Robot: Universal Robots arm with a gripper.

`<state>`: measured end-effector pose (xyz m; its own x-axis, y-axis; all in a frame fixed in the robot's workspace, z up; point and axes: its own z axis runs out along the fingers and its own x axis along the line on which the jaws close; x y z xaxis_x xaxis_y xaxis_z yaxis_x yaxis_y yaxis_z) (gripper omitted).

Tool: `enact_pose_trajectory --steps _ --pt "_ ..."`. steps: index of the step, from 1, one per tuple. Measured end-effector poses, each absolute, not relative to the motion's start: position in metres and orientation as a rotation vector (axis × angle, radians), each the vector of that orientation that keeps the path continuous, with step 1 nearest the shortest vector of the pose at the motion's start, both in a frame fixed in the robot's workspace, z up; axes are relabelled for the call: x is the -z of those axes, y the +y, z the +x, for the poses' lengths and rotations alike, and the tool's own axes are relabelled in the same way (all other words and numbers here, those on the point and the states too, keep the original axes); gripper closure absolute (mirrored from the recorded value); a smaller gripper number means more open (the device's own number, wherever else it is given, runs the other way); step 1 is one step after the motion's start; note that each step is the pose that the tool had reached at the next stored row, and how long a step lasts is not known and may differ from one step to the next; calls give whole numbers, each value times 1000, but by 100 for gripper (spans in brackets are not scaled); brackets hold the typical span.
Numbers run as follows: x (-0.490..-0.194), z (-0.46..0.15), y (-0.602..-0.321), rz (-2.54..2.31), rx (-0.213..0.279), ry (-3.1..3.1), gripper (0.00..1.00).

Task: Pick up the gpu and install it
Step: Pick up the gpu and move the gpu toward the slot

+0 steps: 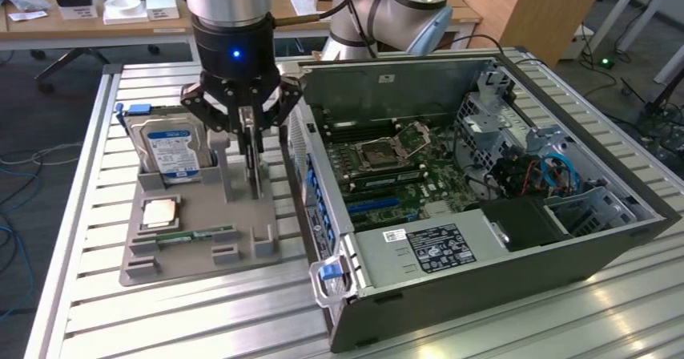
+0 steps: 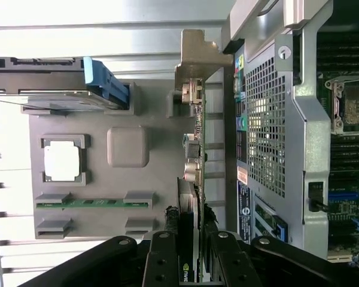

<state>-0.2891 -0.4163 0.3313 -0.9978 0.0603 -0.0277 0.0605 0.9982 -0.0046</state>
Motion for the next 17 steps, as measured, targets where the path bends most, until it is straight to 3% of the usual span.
enact_pose_trajectory --steps 17 --pt "-333 -289 -416 94 8 3113 74"
